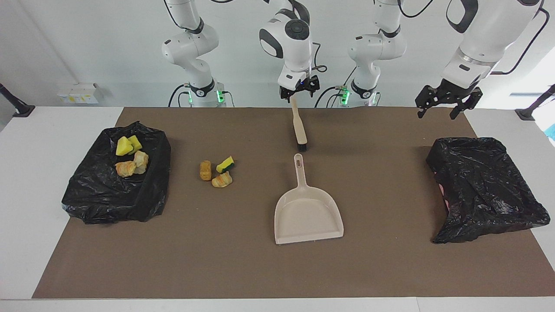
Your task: Sweep and dump trash in bin
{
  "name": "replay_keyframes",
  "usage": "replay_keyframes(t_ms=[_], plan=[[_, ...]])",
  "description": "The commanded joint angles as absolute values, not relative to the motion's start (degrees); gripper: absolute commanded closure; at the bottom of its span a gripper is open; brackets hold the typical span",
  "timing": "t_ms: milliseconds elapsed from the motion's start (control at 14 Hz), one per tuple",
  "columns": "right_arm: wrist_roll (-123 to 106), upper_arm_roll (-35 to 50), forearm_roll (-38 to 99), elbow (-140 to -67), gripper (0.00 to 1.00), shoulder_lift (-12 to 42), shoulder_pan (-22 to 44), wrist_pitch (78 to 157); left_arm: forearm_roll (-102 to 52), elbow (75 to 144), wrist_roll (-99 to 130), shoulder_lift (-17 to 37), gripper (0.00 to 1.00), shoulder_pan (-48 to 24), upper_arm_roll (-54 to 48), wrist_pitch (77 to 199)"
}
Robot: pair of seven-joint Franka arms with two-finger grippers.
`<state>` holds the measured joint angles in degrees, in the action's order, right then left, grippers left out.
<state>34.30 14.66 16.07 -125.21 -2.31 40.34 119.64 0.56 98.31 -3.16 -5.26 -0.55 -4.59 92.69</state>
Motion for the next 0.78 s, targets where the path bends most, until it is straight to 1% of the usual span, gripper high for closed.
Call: replay_keyframes(t_ms=[0, 143, 285, 357, 428, 499, 571, 713], plan=[[32.95, 14.5, 17.84, -132.44, 0.0, -3.87, 43.49, 126.19, 1.58, 98.79, -0.88, -3.09, 0.0, -4.3, -4.31, 94.83], [33.31, 14.5, 17.84, -135.25, 0.0, -3.87, 45.43, 128.67, 1.49, 98.96, -0.79, -1.85, 0.0, -7.63, -4.31, 96.32], [33.31, 14.5, 17.84, -136.4, 0.0, -3.43, 46.14, 130.07, 1.23, 98.96, -0.09, -0.1, 0.0, -9.04, -4.31, 97.55], [33.4, 14.5, 17.84, -136.49, 0.0, -3.17, 46.58, 130.43, 1.32, 99.23, 1.39, 0.43, 0.0, -11.05, -4.31, 98.52], [33.31, 14.41, 17.84, -136.58, 0.0, -3.16, 46.67, 130.43, 1.58, 99.05, 4.1, 2.18, 0.0, -12.47, -4.31, 99.4], [33.31, 14.41, 17.84, -136.58, 0.15, -2.99, 46.67, 130.6, 1.58, 99.05, 6.57, 3.07, 0.0, -13.79, -4.31, 100.62], [33.31, 14.41, 17.84, -136.5, 0.38, -2.73, 46.67, 130.87, 1.58, 99.05, 7.98, 4.21, 0.0, -15.19, -4.31, 101.85], [33.4, 14.41, 17.84, -136.49, 0.79, -2.46, 46.67, 131.22, 1.58, 99.05, 13.15, 6.66, 0.0, -17.39, -4.31, 104.4]])
